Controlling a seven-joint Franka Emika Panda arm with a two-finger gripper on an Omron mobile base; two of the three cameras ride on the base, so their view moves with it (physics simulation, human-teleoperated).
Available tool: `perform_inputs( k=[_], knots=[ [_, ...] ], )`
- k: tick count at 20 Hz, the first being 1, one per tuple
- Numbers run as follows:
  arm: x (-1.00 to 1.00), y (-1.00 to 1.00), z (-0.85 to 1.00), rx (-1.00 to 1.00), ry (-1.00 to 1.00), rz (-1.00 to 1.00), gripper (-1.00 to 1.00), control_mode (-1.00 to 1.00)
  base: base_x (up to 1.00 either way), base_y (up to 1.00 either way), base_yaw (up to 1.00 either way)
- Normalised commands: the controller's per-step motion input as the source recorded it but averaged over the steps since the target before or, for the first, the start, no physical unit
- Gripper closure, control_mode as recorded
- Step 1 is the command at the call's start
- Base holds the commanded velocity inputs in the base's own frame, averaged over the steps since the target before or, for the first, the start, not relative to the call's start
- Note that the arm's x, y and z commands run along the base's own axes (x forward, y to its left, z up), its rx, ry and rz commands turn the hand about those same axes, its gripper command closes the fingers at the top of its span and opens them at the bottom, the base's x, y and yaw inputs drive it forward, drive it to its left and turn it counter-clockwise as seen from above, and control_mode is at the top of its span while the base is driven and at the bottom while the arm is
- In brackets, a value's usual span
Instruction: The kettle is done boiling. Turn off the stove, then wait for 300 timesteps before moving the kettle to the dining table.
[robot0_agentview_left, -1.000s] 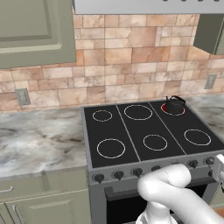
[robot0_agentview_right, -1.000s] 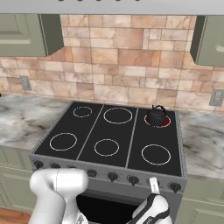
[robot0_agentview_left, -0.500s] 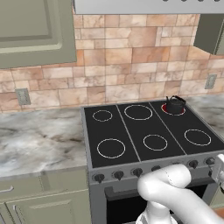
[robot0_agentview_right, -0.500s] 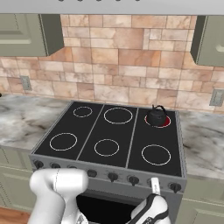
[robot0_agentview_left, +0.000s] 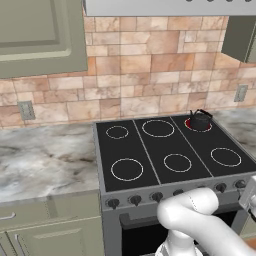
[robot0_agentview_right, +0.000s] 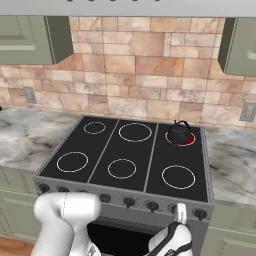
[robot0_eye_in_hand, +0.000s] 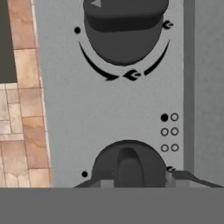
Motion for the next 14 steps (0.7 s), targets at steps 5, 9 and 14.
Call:
perform_inputs(
  k=[5,9,14],
  knots=[
    [-0.04,-0.08,-0.03,0.22,0.0,0.0,1.0,-1.0,0.0,0.0,0.0],
    [-0.07,-0.05,0.0,0.23,0.0,-0.02,1.0,-1.0,0.0,0.0,0.0],
    [-0.05,0.0,0.0,0.29,0.0,-0.06,1.0,-1.0,0.0,0.0,0.0]
  ],
)
